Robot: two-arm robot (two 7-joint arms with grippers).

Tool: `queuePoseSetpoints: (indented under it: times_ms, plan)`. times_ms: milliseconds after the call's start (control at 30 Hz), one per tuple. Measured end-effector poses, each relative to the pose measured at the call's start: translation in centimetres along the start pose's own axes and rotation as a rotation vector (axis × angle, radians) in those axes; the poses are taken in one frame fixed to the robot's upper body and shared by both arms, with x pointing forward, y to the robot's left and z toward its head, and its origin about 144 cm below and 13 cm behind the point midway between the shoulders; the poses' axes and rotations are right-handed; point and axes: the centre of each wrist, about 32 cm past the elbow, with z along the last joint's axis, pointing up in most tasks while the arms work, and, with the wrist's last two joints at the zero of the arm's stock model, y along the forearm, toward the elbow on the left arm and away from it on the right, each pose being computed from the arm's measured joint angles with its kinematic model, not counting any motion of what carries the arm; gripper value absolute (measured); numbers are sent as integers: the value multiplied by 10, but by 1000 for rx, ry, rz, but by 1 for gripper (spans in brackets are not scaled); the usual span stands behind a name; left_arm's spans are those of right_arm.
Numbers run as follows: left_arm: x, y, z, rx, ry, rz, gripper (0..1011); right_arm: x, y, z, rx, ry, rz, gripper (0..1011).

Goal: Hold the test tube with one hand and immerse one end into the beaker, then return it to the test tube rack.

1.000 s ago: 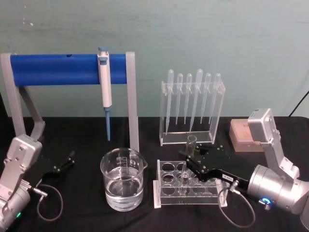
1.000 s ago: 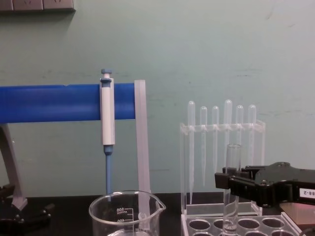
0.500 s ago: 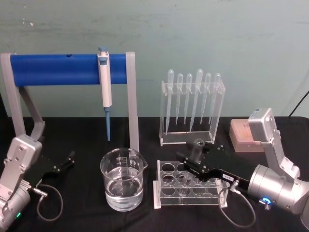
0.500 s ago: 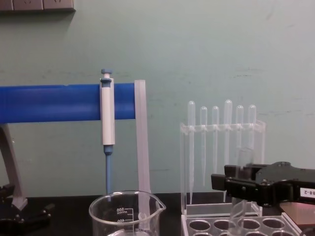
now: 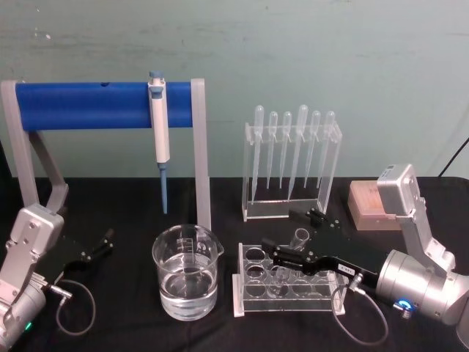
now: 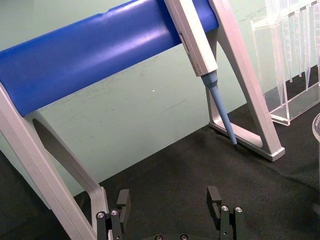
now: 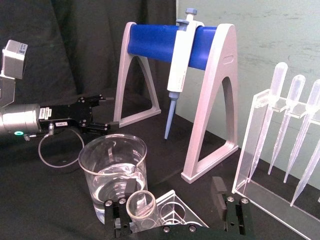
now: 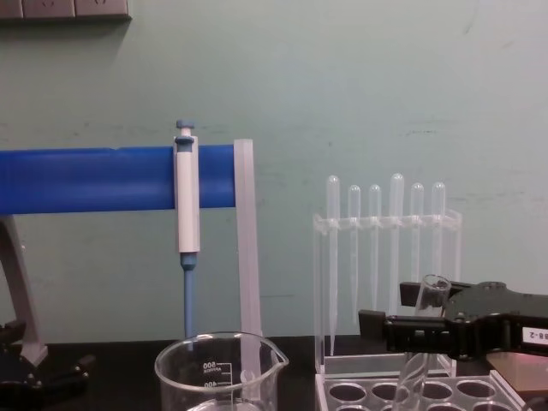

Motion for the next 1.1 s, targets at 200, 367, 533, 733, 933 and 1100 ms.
queuePoseSetpoints:
  times_ms: [200, 367, 533, 733, 933, 1100]
  plan:
    - [0, 0, 0, 0, 0, 0, 1000, -3, 0, 1, 14, -10, -1, 1002]
    - [0, 0, 0, 0, 0, 0, 1000, -6, 0, 4, 39, -22, -3, 1002]
    - [0, 0, 0, 0, 0, 0, 1000, -10, -1, 10, 67, -37, -4, 1002]
    - [0, 0, 0, 0, 0, 0, 1000, -20, -8, 23, 111, -71, -10, 1002]
    - [0, 0, 0, 0, 0, 0, 1000, -27, -14, 33, 142, -97, -22, 1002]
    - [0, 0, 0, 0, 0, 0, 1000, -31, -20, 37, 173, -111, -54, 1002]
